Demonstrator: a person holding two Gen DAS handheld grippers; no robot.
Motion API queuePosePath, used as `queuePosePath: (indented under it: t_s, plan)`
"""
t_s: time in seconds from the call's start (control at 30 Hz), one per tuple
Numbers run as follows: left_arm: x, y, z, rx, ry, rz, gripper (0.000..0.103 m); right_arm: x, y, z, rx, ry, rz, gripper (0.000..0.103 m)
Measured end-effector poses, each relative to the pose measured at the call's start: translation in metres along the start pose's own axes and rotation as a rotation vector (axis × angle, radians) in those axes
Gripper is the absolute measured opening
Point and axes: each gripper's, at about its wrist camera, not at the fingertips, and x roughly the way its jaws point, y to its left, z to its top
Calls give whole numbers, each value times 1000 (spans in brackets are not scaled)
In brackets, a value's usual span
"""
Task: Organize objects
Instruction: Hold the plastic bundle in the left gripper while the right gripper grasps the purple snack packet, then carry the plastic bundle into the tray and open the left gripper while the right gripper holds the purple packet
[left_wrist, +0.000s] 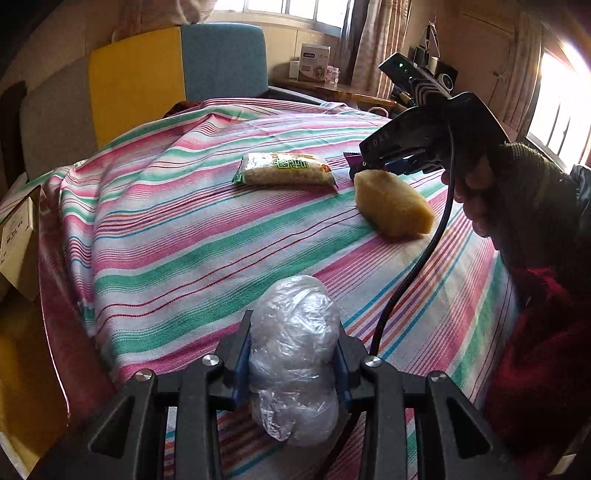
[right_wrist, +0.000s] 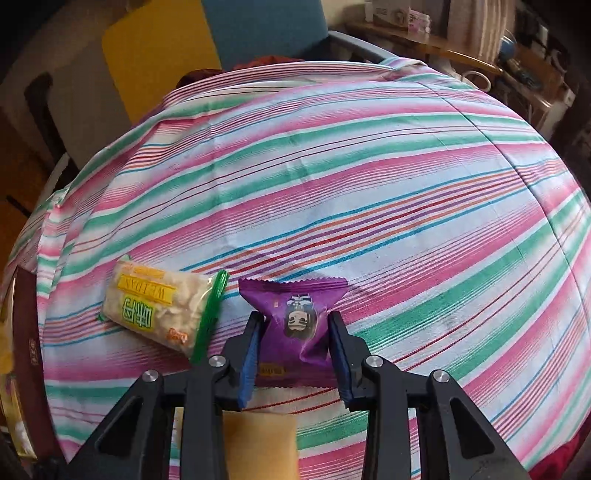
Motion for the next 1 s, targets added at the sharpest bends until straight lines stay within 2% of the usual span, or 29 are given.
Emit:
queuePosePath:
  t_s: [0.43,0.67,1.0]
  plan:
    - [1,-2,1,7,1,15,37,3,3,-2,-34,-4,-9,37]
    - [1,-8,4,54,21,39,36,4,6,-3,-39,-13,-17,37]
    - [0,-9,6,57,40,45,36,4,7,-4,-49,-18,-26,37]
